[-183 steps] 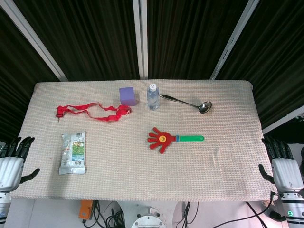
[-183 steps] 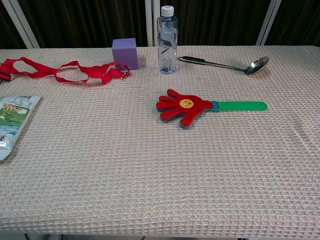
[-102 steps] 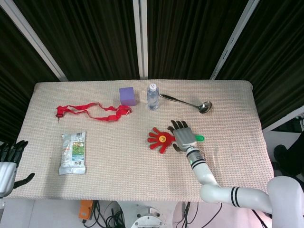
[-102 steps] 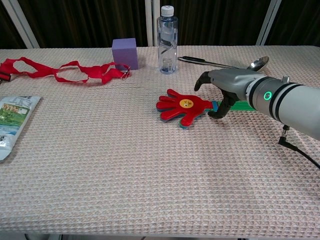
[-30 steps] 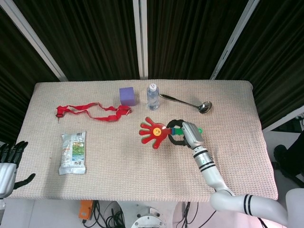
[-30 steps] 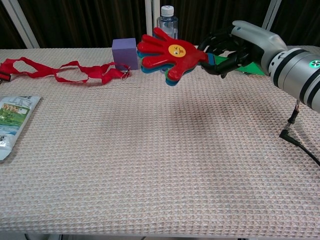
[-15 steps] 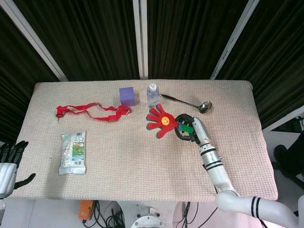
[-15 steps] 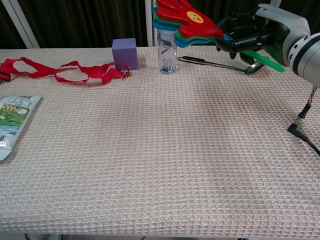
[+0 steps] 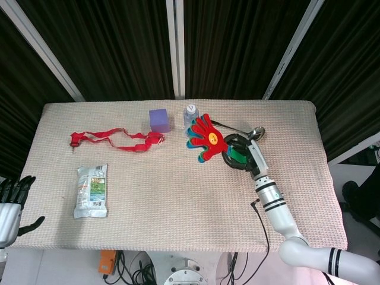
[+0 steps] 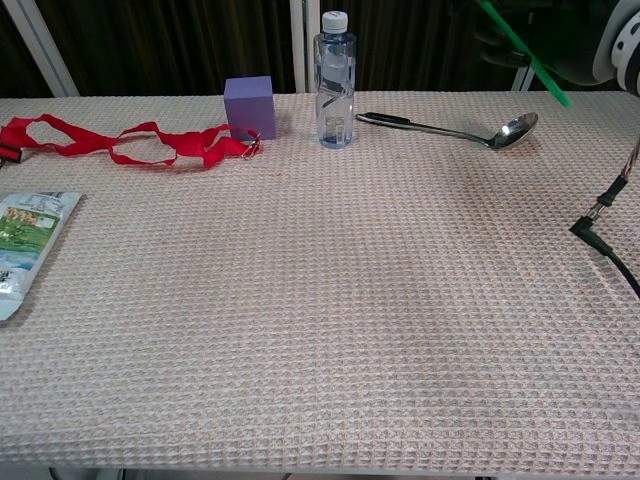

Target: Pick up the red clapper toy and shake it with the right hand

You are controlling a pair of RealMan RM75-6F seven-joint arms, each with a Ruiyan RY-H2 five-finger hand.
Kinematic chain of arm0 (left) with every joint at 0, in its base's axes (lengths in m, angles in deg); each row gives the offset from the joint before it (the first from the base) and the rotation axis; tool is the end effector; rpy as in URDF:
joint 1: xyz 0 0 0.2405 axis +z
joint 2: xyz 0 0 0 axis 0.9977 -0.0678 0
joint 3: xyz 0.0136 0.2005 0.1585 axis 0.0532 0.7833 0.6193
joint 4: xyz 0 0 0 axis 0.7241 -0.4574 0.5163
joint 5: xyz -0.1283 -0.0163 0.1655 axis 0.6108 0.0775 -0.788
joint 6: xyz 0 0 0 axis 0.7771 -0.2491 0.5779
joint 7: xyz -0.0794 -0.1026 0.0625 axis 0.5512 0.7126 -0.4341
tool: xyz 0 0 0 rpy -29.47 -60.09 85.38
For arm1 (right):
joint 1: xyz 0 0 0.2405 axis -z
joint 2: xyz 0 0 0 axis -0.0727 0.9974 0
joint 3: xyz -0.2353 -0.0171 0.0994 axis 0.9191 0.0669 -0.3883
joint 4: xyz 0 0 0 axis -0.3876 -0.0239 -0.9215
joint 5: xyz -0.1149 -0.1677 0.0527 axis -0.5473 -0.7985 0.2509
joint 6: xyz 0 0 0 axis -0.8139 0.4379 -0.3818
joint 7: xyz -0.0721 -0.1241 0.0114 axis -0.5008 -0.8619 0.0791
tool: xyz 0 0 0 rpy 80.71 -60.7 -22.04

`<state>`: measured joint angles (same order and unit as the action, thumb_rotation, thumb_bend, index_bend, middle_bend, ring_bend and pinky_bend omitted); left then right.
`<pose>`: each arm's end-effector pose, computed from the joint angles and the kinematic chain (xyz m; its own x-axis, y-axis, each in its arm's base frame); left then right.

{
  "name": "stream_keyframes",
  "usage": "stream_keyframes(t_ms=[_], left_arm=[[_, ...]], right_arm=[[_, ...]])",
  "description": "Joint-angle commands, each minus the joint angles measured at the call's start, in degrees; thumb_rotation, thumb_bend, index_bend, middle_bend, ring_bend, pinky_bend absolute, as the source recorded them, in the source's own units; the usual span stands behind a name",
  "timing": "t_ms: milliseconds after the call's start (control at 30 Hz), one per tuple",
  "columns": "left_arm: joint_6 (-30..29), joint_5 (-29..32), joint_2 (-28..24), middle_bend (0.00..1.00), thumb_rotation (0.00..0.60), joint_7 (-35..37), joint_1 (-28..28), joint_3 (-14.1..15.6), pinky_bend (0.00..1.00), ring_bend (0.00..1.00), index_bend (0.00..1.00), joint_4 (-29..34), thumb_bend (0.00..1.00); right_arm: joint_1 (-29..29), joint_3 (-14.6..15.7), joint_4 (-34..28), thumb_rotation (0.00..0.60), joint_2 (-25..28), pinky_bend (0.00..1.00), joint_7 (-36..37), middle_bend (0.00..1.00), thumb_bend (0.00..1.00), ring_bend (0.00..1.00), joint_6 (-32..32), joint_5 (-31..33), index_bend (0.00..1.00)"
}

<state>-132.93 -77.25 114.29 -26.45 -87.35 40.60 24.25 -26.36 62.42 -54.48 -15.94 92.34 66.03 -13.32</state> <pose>-0.3164 0.1528 0.1718 0.4813 -0.0220 0.8763 0.8761 -0.0201 -0.4817 -0.1116 -0.3319 0.0553 -0.7937 -0.3248 0.5143 -0.5540 0.0368 -0.8317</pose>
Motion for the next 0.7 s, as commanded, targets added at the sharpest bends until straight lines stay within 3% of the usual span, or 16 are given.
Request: stream_keyframes(t_ms=[33, 133, 233, 333, 533, 700], left_arm=[[0.02, 0.05, 0.07, 0.07, 0.6, 0.11, 0.02, 0.0, 0.01, 0.0, 0.06, -0.11, 0.12], [0.22, 0.12, 0.25, 0.07, 0.6, 0.24, -0.05, 0.01, 0.01, 0.0, 0.06, -0.3, 0.12], [0.4, 0.1, 0.43, 0.07, 0.6, 0.26, -0.18, -0.01, 0.01, 0.0, 0.06, -0.36, 0.12], [0.55, 0.1, 0.46, 0.07, 0.6, 0.1, -0.22, 0.06, 0.01, 0.0, 0.06, -0.29, 0.12], [0.78, 0.29, 0.3, 0.07, 0.6, 0.09, -0.21, 0.13, 0.01, 0.0, 0.06, -0.19, 0.12], [0.86, 0.46, 0.28, 0.07, 0.6, 0.12, -0.18, 0.14, 0.01, 0.0, 0.06, -0.24, 0.12]], right_arm=[[3.61, -5.38, -5.08, 0.6, 7.58, 0.98, 21.5, 0.61, 0.43, 0.79, -8.13, -5.97, 0.87], [3.64, -3.01, -1.97, 0.6, 8.65, 0.98, 19.67, 0.61, 0.48, 0.79, -7.57, -13.0, 0.89], [2.08, 1.92, 3.53, 0.6, 7.45, 0.98, 4.12, 0.62, 0.53, 0.79, -4.69, -19.72, 0.9], [-0.05, 5.59, 6.99, 0.6, 7.52, 0.99, -12.49, 0.63, 0.52, 0.79, -5.7, -21.65, 0.9], [-3.11, 9.46, 6.14, 0.6, 9.03, 0.99, -42.4, 0.65, 0.51, 0.81, -9.14, -13.22, 0.87], [-4.5, 9.77, 2.27, 0.6, 9.95, 0.99, -51.35, 0.67, 0.51, 0.81, -8.02, -4.83, 0.87]])
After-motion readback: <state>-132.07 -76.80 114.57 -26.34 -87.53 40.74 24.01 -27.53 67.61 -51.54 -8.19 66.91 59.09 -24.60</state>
